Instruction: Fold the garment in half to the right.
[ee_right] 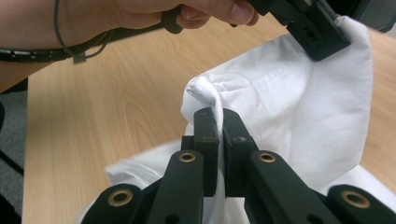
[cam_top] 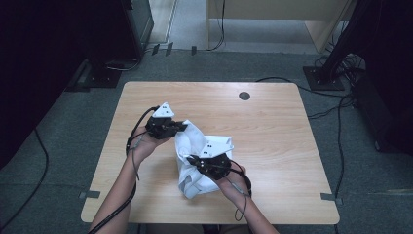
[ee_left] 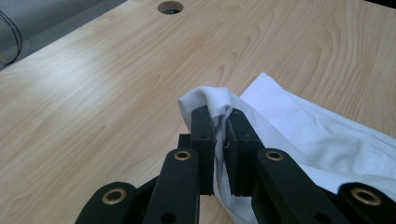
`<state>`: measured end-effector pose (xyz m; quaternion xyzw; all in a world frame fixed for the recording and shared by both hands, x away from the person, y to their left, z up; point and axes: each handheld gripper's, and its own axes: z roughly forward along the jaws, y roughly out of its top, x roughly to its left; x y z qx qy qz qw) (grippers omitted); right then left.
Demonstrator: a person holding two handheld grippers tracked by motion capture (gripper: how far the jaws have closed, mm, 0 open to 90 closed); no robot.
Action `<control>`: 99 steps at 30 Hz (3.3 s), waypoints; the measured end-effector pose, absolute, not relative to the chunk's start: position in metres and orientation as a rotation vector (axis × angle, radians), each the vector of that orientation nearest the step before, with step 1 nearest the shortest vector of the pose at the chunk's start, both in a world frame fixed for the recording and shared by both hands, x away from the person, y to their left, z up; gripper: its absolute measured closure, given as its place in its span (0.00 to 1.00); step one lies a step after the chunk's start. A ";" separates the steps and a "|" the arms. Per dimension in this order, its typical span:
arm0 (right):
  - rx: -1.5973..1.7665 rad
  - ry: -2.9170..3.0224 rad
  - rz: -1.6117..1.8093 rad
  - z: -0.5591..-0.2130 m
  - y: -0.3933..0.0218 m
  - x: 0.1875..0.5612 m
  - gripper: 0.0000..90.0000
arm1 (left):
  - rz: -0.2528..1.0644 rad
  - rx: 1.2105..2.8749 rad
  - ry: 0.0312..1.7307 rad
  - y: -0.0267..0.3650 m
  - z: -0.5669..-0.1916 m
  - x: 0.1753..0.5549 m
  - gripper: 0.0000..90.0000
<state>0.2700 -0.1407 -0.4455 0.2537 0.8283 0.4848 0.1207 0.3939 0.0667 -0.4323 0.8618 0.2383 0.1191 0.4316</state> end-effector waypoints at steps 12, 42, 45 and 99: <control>0.787 2.495 1.267 -0.471 -0.164 0.275 0.98 | 0.276 2.138 0.571 0.040 -0.463 0.399 0.93; 0.777 2.556 1.141 -0.504 -0.177 0.277 0.88 | 0.201 2.180 0.556 0.016 -0.496 0.407 0.81; 0.742 2.541 1.164 -0.499 -0.181 0.275 0.80 | 0.187 2.149 0.566 0.020 -0.490 0.407 0.67; 0.700 2.478 1.321 -0.447 -0.211 0.289 0.44 | 0.257 2.162 0.630 0.001 -0.486 0.398 0.33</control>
